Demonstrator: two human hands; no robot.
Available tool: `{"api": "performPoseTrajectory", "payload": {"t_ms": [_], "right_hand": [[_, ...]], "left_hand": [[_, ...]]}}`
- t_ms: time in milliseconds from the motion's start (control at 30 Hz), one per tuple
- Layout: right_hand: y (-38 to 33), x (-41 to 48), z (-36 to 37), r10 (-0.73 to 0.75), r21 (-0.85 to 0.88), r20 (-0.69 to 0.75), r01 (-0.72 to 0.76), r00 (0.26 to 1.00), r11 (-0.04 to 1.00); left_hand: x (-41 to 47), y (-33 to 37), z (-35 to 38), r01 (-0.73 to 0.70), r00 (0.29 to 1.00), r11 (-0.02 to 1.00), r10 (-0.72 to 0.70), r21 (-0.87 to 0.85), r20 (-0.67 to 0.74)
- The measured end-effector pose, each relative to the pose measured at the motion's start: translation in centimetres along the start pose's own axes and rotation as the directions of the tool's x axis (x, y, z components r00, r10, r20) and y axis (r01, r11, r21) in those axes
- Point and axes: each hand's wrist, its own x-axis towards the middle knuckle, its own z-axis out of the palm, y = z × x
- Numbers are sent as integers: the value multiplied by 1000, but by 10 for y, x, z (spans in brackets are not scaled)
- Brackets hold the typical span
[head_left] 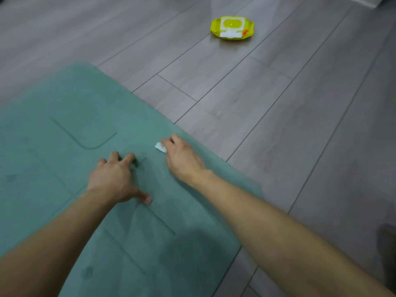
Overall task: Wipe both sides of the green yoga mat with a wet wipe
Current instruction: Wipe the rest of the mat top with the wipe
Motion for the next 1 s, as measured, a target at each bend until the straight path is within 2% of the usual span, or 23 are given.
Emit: {"api": "performPoseTrajectory", "payload": {"t_ms": [67,133,267,367,433,600,667,733,867,1000], "right_hand": [[5,-11,-8,11,-30,27,-10,1000,999],[13,-23,-18,36,-16,29,-35,999,999],[48,-48,-48,144,-23,-40,-145,989,989],[75,-65,-72,257,-38,-132,-264,957,964],[88,-74,-83,306,-40,-162,-316,938,948],[93,-92,-103,341,-156,-157,-364,927,918],[87,-96,-110,340,-183,-156,-365,927,913],[81,-100,-117,290,-244,-115,-310,950,919],[73,-120,-135,161,-350,68,-128,985,928],[36,-151,-149,104,-248,90,-79,990,965]], "left_hand": [[13,10,-13,-12,1000,1000,13,28,-18],[26,30,-26,-75,989,997,77,20,-127],[36,90,-35,-346,904,938,333,-1,-270],[43,125,-28,-520,820,850,526,88,-226],[45,137,-22,-578,786,802,596,150,-162],[50,148,-26,-578,754,763,635,290,-167],[51,145,-34,-592,735,764,642,255,-219],[52,136,-40,-617,717,766,641,179,-273],[37,110,-38,-668,667,738,650,93,-364],[-9,75,-49,-659,646,748,617,80,-449]]}}
